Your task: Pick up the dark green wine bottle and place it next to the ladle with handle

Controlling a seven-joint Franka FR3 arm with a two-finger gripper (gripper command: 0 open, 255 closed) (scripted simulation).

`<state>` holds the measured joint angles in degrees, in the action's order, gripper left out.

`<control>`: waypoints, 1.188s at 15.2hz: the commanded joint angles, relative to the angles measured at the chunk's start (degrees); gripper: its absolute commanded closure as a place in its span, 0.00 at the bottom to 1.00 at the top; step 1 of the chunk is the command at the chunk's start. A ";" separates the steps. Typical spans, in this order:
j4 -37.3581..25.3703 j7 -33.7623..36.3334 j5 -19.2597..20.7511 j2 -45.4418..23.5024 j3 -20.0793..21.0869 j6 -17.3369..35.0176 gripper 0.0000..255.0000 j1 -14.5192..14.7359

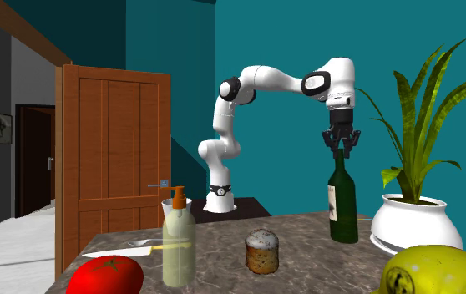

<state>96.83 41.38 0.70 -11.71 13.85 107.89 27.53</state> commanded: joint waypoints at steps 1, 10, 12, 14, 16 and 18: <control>-0.01 0.00 0.00 0.01 0.00 0.01 1.00 0.00; -5.27 -0.08 -0.11 0.41 0.02 -5.64 0.00 -0.02; -6.82 -0.08 -0.11 0.39 0.02 -7.16 0.00 -0.01; -6.82 -0.08 -0.11 0.39 0.02 -7.16 0.00 -0.01; -6.82 -0.08 -0.11 0.39 0.02 -7.16 0.00 -0.01; -6.82 -0.08 -0.11 0.39 0.02 -7.16 0.00 -0.01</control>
<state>90.03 41.30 0.59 -11.32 13.87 100.74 27.51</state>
